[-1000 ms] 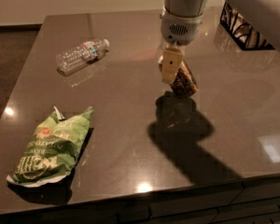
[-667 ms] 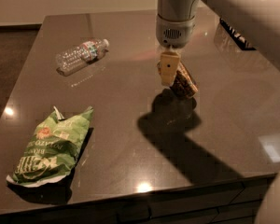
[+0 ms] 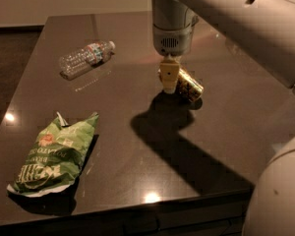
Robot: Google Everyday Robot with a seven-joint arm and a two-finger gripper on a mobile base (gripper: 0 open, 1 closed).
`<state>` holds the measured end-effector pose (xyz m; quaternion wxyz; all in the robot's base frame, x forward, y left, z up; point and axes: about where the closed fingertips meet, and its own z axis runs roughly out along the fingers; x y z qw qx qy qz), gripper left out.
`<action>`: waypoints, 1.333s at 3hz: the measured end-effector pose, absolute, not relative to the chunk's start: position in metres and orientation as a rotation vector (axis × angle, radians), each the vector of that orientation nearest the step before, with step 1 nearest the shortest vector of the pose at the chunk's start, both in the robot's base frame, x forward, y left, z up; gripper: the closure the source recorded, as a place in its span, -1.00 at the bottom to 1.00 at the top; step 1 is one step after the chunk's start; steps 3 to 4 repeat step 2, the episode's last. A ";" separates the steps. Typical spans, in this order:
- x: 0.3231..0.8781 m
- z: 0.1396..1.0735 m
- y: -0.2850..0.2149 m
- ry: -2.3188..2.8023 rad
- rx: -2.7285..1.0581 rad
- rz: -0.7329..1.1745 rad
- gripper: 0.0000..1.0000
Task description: Knock orange can over
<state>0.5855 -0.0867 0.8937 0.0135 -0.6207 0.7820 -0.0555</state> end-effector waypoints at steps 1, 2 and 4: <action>0.587 0.873 -0.077 2.430 -2.006 -0.160 -1.00; 0.587 0.872 -0.077 2.430 -2.010 -0.160 -1.00; 0.587 0.872 -0.077 2.430 -2.010 -0.160 -1.00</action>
Offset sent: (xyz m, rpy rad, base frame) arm -0.0200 0.0004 -0.0288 -0.0797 0.1447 0.0448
